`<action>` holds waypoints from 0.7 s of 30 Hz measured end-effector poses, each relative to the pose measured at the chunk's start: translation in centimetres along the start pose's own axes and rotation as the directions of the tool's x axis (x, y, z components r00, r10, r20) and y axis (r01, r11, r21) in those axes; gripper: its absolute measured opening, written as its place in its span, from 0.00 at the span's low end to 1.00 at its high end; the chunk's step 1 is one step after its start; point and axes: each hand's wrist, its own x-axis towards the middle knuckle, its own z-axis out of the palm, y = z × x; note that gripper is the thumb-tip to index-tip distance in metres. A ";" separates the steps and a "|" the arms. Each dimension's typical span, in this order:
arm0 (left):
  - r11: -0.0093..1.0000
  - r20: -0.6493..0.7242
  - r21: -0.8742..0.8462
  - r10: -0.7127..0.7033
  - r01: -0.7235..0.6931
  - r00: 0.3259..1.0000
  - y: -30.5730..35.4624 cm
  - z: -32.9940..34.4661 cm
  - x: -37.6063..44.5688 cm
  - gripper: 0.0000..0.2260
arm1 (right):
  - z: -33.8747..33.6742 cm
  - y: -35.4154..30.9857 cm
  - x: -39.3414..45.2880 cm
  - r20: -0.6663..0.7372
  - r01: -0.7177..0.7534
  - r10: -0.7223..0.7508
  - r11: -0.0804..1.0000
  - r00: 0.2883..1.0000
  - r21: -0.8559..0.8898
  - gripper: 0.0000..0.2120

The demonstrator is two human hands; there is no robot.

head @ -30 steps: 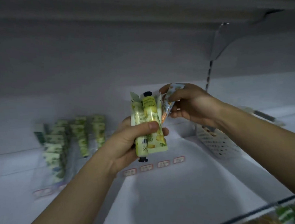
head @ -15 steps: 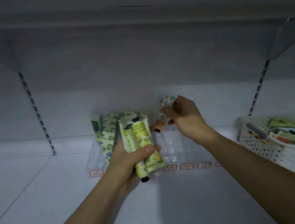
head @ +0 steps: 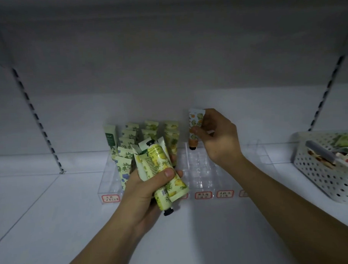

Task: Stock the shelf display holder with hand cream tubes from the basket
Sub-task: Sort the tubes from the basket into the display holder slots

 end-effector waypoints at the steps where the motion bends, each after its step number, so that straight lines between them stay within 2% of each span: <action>1: 1.000 0.000 -0.001 0.003 -0.003 1.000 0.0 0.0 0.1 0.12 | 0.1 0.2 -0.1 0.008 0.001 -0.001 1.000 1.000 -0.014 0.14; 6: 1.000 -0.007 0.025 0.008 -0.008 1.000 -0.3 -0.1 0.2 0.11 | 0.7 0.4 0.0 0.014 -0.028 0.029 0.999 0.999 -0.042 0.11; 11: 0.998 -0.048 0.065 0.001 0.002 0.999 -0.4 -0.5 0.2 0.12 | 0.5 0.7 0.1 0.036 -0.053 0.060 0.985 0.998 -0.167 0.08; 16: 0.996 -0.050 0.092 -0.009 0.014 0.999 -0.6 -0.4 0.2 0.11 | 1.0 1.4 -0.6 0.042 0.005 0.008 0.959 0.999 -0.282 0.09; 21: 0.993 -0.066 0.115 -0.008 0.015 0.998 -0.6 -0.3 0.1 0.11 | 0.9 2.1 -1.2 0.006 -0.019 0.021 0.965 1.000 -0.263 0.10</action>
